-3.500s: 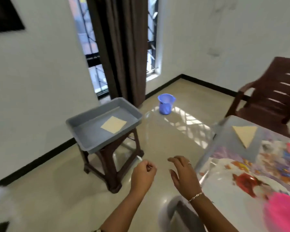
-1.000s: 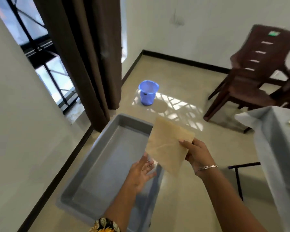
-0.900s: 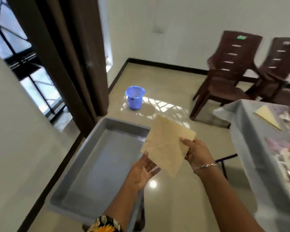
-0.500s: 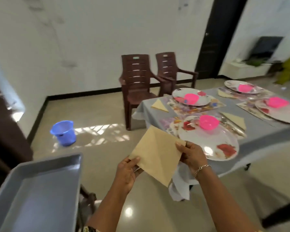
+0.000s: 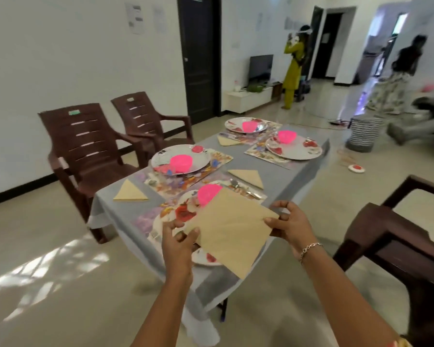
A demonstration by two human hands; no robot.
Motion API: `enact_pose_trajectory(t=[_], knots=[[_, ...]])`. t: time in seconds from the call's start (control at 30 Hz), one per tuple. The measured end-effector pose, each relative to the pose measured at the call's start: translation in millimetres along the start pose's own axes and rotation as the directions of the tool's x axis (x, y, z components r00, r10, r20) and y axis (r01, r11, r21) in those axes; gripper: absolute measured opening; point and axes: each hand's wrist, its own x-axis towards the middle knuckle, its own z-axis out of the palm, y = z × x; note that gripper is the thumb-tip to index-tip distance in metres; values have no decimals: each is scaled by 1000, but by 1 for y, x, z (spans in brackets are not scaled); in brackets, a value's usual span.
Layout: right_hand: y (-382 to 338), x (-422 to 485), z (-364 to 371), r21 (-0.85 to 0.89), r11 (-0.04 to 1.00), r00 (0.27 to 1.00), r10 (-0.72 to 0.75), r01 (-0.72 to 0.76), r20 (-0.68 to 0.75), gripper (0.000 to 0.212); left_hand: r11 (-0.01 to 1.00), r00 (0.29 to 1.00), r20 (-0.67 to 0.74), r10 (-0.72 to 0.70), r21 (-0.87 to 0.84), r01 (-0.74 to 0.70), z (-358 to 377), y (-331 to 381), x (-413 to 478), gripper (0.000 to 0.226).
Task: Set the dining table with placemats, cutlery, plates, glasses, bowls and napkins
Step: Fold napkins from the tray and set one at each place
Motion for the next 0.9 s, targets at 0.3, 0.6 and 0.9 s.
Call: enact_pose_trajectory(t=[0.3,0.6,0.9], knots=[[-21,103,-57,-180,973,983,-161,143,-86,28,991,932,362,3,126,-52,103,-17,106,29],[-24,175,-126,-219,967,944,-191,133,-269,24,944,854,520,-18,290,-157,198,-52,169,24],[-56,280,-221,-395,903,949,-259,171,-181,22,806,712,702,-35,441,-395,347,-100,194,31]])
